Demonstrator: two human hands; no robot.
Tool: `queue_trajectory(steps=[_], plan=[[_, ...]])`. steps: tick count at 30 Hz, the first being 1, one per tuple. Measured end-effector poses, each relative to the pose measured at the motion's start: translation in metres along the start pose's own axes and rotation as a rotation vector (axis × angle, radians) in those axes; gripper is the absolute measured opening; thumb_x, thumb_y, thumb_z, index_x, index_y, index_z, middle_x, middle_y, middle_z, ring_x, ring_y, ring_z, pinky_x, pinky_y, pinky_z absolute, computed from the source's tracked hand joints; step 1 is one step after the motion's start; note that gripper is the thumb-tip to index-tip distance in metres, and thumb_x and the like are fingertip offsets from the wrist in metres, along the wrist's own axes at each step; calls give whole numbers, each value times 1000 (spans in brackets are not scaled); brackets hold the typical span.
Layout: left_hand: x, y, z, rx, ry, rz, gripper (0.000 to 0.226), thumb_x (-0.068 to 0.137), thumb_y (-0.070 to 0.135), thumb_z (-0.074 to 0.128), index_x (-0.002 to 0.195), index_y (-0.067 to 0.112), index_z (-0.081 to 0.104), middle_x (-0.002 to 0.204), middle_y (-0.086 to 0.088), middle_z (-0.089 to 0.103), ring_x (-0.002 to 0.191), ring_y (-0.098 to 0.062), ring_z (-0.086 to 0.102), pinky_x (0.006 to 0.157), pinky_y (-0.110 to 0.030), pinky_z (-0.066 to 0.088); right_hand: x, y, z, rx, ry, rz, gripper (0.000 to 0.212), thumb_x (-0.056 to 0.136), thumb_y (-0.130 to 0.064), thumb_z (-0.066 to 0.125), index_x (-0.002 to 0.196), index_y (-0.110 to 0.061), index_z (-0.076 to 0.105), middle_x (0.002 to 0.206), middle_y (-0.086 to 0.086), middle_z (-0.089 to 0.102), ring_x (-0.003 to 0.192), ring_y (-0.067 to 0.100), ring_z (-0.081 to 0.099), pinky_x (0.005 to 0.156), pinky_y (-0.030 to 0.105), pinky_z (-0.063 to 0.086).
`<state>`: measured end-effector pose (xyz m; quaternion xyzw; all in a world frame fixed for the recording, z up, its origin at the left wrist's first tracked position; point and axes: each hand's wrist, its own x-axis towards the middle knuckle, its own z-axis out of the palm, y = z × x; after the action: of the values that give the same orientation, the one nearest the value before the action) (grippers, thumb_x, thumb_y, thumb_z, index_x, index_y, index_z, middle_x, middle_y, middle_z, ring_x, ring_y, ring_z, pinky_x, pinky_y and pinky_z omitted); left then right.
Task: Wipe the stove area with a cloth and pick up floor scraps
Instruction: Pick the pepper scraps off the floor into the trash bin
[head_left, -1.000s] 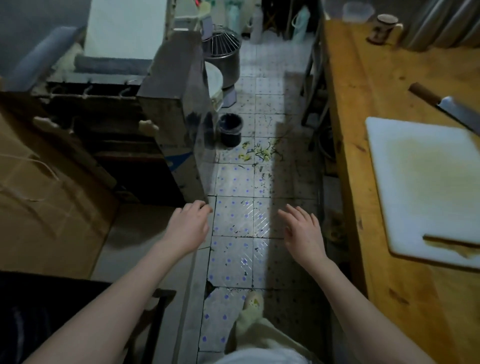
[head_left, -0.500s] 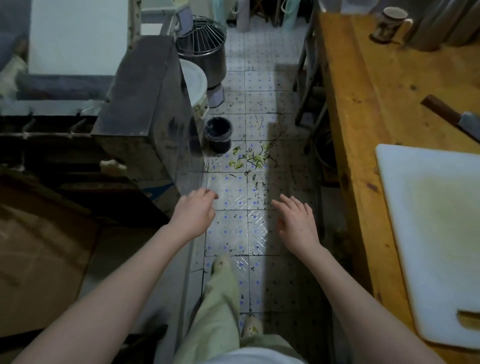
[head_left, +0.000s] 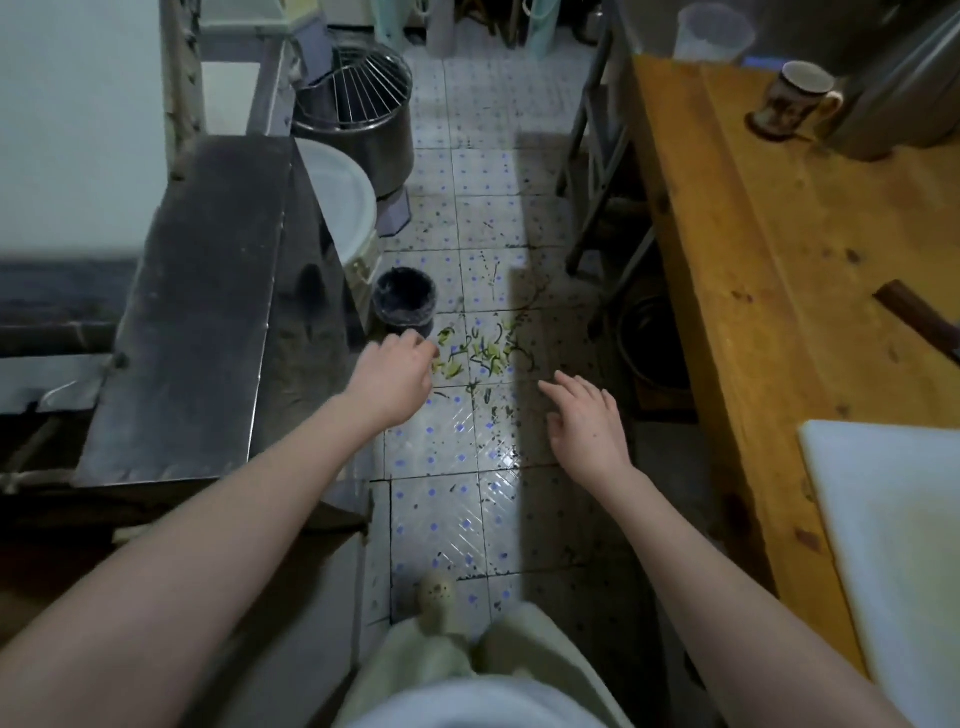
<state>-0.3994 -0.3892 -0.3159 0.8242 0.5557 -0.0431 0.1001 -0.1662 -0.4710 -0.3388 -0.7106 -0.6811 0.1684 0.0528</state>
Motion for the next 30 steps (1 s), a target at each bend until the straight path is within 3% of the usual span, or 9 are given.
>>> queue_trajectory(steps=[11,21,30], plan=[[131,-7,15,-2,-113,-36,37,92,21,44,128,16,48,127,-9,51,111,-29,51,86,-42,43,134,34,1,112,-46,78,49,89,-8,47,136,-23,46,150,2,37,138,25,31,115,41,23],[246,-21,57,-99,-109,-197,39,91,20,48,130,18,47,126,-8,52,112,-29,52,86,-40,44,290,80,20,119,-101,-49,45,90,-9,49,134,-20,48,146,5,43,136,23,36,114,41,26],[327,-67,164,-95,-146,-234,40,90,14,44,130,15,47,125,-9,52,111,-28,52,90,-43,44,383,113,127,136,-113,-55,45,90,-8,51,134,-18,49,146,6,43,136,22,35,114,41,26]])
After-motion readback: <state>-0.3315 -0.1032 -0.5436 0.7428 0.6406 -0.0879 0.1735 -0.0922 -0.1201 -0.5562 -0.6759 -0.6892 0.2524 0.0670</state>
